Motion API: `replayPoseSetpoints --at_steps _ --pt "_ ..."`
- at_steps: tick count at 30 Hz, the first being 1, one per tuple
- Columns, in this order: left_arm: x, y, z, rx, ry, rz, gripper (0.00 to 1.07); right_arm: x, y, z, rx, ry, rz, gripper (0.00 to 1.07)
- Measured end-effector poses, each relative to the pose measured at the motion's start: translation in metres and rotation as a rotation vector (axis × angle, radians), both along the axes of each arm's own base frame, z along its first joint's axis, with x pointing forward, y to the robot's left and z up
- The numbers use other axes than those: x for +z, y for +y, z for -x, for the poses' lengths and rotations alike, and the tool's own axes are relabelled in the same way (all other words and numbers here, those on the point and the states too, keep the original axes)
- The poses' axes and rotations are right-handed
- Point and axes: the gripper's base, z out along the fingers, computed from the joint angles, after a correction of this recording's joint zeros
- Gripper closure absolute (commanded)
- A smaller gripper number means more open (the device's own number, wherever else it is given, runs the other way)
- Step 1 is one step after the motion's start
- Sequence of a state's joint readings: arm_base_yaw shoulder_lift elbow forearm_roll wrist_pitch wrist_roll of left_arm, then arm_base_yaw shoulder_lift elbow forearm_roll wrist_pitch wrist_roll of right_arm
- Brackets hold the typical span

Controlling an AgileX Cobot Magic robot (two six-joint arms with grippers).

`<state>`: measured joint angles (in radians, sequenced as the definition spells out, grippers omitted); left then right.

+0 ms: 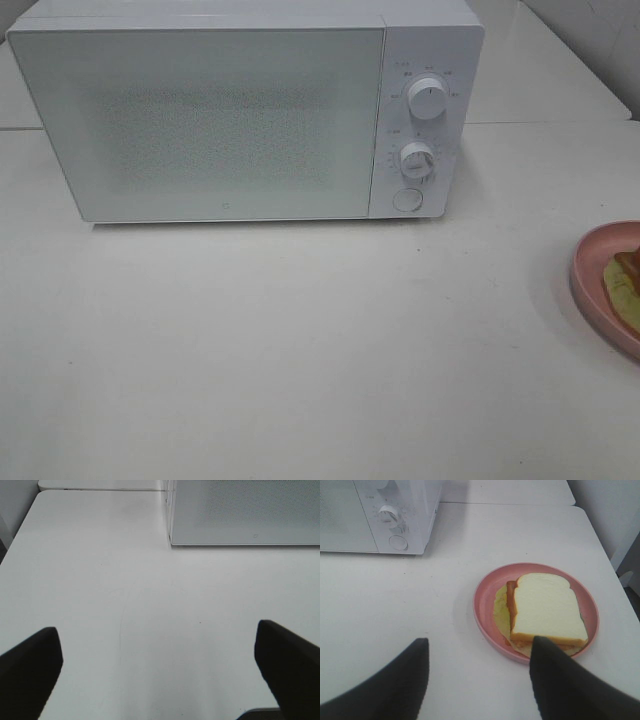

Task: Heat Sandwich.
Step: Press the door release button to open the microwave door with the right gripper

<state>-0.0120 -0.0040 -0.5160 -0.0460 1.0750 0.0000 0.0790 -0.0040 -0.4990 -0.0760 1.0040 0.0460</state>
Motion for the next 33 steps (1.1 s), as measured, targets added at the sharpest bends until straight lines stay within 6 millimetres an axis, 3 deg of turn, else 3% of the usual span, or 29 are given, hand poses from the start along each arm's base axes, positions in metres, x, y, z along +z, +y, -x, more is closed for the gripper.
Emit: replayPoseSetpoints --at_steps 16,26,33 --pt "0.000 0.000 0.000 0.000 0.000 0.000 0.07 0.000 0.000 0.000 0.000 0.000 0.000 0.48" --pt "0.000 0.000 0.000 0.000 0.000 0.000 0.07 0.013 0.000 0.002 0.002 -0.071 -0.004 0.32" --pt "0.000 0.000 0.000 0.000 0.000 0.000 0.07 0.018 0.002 -0.018 0.006 -0.020 0.002 0.30"
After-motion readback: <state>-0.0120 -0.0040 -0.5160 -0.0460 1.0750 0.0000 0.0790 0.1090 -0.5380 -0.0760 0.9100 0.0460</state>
